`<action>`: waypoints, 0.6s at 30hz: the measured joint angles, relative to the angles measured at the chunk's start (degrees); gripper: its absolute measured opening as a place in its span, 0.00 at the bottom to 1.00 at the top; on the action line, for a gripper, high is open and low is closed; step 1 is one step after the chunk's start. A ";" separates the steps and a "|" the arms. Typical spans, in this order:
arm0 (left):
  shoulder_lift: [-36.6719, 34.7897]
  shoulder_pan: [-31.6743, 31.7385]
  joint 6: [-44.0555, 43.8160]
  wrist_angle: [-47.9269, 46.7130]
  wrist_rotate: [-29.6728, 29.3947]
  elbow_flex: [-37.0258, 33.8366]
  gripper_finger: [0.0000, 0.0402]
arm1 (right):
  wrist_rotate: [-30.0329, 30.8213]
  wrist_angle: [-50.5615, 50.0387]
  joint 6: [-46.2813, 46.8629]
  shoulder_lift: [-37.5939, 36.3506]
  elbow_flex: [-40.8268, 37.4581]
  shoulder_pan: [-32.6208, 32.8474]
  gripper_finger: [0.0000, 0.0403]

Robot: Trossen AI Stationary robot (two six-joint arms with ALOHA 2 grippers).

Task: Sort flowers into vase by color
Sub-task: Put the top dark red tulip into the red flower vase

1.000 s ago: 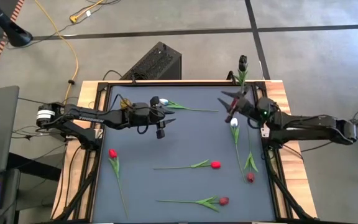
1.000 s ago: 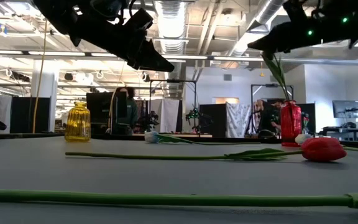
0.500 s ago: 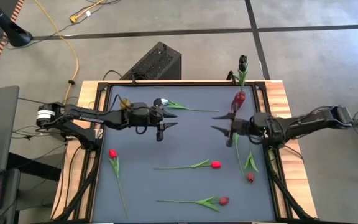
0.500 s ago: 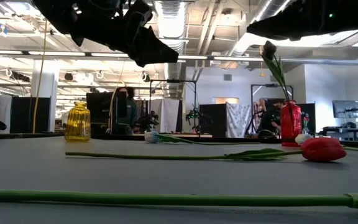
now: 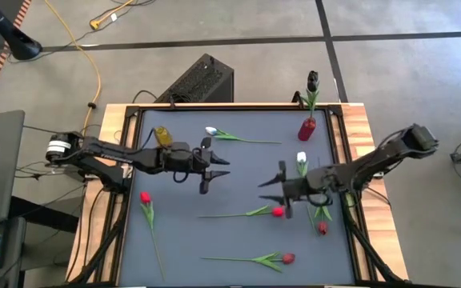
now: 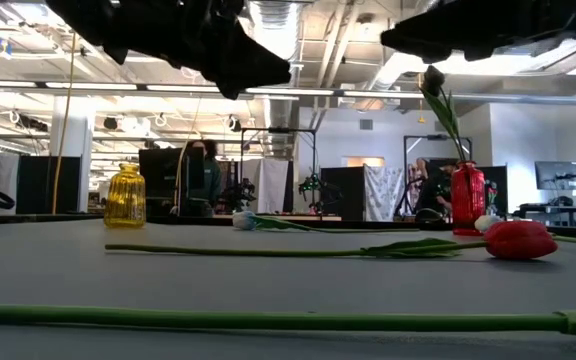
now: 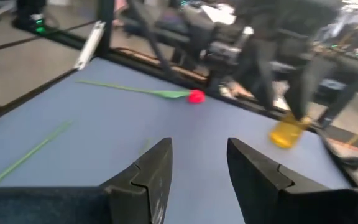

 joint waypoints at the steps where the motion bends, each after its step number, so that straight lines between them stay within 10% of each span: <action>1: 0.02 -0.65 -0.36 0.11 -0.01 0.00 0.32 | 0.00 0.03 0.00 1.90 1.11 0.79 0.45; 10: 0.28 -6.36 -5.40 0.25 -0.57 0.00 0.32 | 0.04 -2.91 1.46 14.78 11.01 8.72 0.45; 18: 3.02 -13.40 -10.80 1.78 -10.53 0.05 0.32 | 0.07 -16.42 6.60 12.22 13.41 14.53 0.45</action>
